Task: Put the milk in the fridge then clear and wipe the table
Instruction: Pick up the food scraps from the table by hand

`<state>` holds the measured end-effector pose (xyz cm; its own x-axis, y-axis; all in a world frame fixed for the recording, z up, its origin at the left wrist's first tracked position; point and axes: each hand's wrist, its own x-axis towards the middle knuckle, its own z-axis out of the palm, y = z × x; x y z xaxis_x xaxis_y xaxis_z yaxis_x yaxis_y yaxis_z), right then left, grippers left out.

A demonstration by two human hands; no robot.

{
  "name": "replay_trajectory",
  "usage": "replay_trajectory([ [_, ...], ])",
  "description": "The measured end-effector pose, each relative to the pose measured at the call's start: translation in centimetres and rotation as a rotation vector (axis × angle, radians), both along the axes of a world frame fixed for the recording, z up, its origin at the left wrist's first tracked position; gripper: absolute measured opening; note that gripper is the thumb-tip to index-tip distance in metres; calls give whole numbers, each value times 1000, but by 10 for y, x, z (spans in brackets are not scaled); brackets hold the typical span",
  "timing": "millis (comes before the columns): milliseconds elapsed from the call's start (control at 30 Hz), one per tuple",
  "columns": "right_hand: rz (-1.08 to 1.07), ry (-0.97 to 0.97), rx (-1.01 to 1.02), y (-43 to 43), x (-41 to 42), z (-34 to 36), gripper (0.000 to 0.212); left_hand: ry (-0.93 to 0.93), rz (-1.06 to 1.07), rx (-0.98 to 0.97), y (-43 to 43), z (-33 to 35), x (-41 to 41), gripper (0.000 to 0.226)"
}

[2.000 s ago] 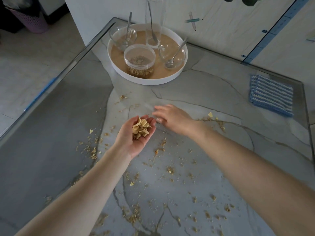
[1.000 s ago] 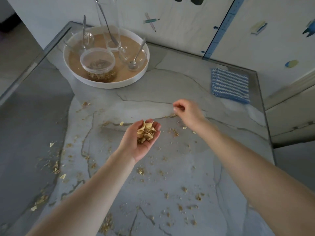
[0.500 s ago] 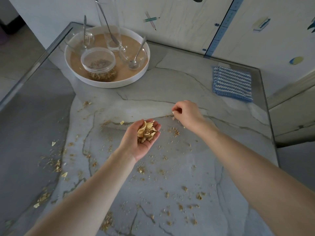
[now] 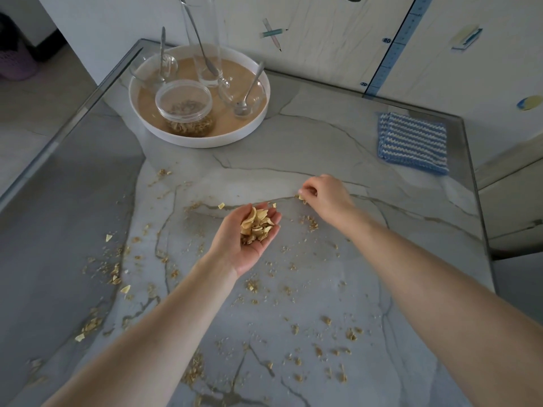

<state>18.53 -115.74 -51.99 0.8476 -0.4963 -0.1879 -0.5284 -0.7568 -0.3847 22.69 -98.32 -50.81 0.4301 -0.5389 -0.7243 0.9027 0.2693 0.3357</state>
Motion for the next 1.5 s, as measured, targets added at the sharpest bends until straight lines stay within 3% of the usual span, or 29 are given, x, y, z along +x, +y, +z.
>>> replay_trajectory([
  [200,97,45,-43,9,0,-4,20,-3,15,-1,3,1,-2,28],
  [433,28,-281,368,42,-13,37,13,-10,26,-7,5,1,-15,29],
  [600,143,-279,527,76,-50,59,18,-24,0,-44,4,2,-30,26],
  [667,32,-390,522,80,-61,59,17,-24,0,-57,5,8,-36,25],
  [733,-249,-545,595,85,-70,56,12,-21,5,-69,8,14,-46,26],
  [867,-928,-718,1160,117,-93,48,19,-47,-9,-83,25,20,-78,27],
  [967,-1140,-819,1482,146,-112,48,28,-69,-27,-89,37,27,-106,28],
  [1033,-1209,-914,1573,161,-125,54,32,-86,-37,-107,45,33,-124,29],
  [1233,-1348,-1063,1561,186,-188,64,32,-94,-93,-113,58,38,-194,27],
  [1500,-1441,-1178,1338,165,-297,67,30,-3,-163,-187,26,38,-305,30],
])
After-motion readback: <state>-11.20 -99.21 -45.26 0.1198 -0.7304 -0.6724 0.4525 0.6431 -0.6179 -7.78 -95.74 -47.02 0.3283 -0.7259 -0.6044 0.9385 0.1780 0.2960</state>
